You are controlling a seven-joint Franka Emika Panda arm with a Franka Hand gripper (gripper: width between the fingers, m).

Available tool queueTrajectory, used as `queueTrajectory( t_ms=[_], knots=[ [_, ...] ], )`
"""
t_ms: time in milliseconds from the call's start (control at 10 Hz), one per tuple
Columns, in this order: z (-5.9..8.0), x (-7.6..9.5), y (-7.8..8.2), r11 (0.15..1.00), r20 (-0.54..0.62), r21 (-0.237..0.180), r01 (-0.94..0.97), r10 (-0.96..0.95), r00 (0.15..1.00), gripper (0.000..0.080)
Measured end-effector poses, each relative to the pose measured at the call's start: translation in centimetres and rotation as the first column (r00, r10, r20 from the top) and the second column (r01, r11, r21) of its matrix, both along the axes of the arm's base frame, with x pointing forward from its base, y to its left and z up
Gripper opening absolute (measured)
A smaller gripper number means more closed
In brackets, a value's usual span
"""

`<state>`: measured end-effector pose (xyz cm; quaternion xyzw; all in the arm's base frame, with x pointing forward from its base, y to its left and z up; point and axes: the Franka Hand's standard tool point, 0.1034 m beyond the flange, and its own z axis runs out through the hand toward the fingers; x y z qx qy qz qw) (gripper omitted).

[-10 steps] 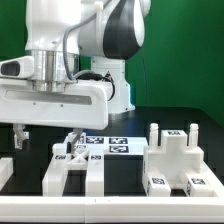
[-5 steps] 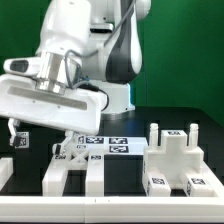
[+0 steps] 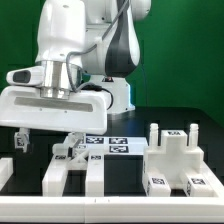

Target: Assemble chair

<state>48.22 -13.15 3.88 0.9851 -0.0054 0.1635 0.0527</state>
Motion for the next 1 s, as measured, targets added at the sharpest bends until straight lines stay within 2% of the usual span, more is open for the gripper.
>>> queueTrajectory(
  t_ms=[200, 300, 600, 700, 900, 1000],
  knots=[
    [-0.2, -0.3, -0.2, 1.0, -0.016, 0.002, -0.007, 0.007, 1.0, 0.0649],
    [-0.7, -0.9, -0.7, 1.0, -0.048, 0.022, 0.006, -0.005, 0.999, 0.0649],
    [-1.1, -1.2, 0.5, 0.998, -0.068, 0.063, 0.002, 0.003, 0.998, 0.0649],
    [-1.1, -1.1, 1.1, 0.998, -0.062, 0.066, -0.008, 0.012, 0.998, 0.0649],
    [-2.0, -1.7, 0.8, 0.998, -0.074, 0.067, -0.008, 0.013, 0.997, 0.0649],
    [-2.0, -1.4, 0.8, 0.998, -0.057, 0.061, -0.009, 0.012, 0.998, 0.0649]
  ],
)
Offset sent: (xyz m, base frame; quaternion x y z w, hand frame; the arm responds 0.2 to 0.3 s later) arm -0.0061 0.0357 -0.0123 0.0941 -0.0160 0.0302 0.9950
